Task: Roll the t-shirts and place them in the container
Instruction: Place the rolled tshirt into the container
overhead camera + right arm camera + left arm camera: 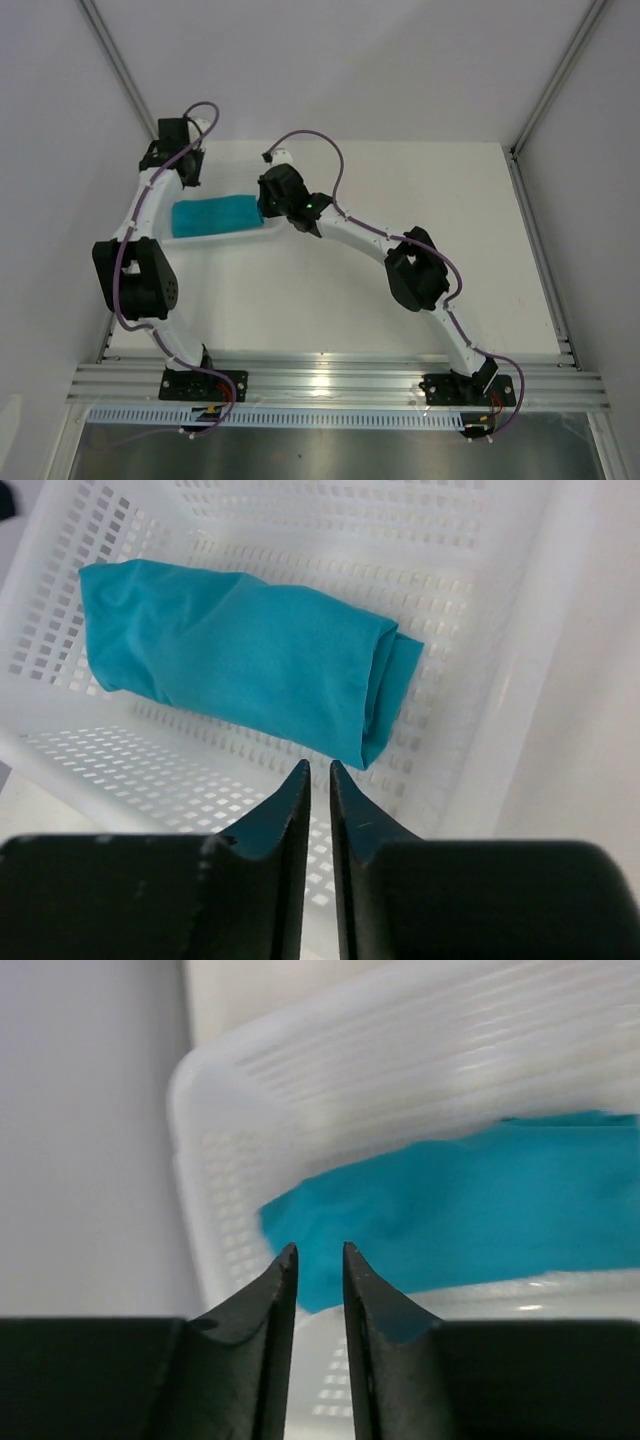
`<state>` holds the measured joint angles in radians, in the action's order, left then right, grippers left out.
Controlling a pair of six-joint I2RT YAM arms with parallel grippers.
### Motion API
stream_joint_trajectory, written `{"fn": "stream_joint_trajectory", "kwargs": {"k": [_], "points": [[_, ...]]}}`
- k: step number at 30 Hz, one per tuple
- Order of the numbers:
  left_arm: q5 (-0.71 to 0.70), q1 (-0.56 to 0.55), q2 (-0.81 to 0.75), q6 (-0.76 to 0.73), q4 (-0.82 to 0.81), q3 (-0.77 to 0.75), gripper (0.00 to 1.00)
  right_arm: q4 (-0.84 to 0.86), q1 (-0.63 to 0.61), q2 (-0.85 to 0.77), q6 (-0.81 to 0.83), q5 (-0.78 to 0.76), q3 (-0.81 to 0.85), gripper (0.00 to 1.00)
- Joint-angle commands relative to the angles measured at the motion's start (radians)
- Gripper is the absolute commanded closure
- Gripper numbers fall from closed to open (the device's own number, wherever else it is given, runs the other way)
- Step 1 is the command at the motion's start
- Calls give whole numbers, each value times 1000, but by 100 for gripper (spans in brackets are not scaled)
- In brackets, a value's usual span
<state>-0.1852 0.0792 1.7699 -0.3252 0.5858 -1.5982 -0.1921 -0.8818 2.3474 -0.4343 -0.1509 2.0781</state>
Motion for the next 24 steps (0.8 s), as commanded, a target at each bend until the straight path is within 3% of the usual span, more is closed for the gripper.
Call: {"fn": "stream_joint_trajectory", "kwargs": {"k": [1, 4, 10, 14, 24], "points": [[92, -143, 40, -46, 56, -35, 74, 106, -6, -149, -9, -51, -87, 86], [127, -182, 156, 1, 135, -123, 78, 143, -5, -207, -8, -82, -192, 94], [89, -222, 235, 12, 128, -144, 81, 259, 12, -376, -6, -131, -424, 100], [66, -236, 296, 37, 135, -207, 81, 287, 26, -450, -24, -137, -556, 100], [50, -245, 419, 57, 209, -276, 79, 280, 49, -586, -14, -194, -711, 100]]}}
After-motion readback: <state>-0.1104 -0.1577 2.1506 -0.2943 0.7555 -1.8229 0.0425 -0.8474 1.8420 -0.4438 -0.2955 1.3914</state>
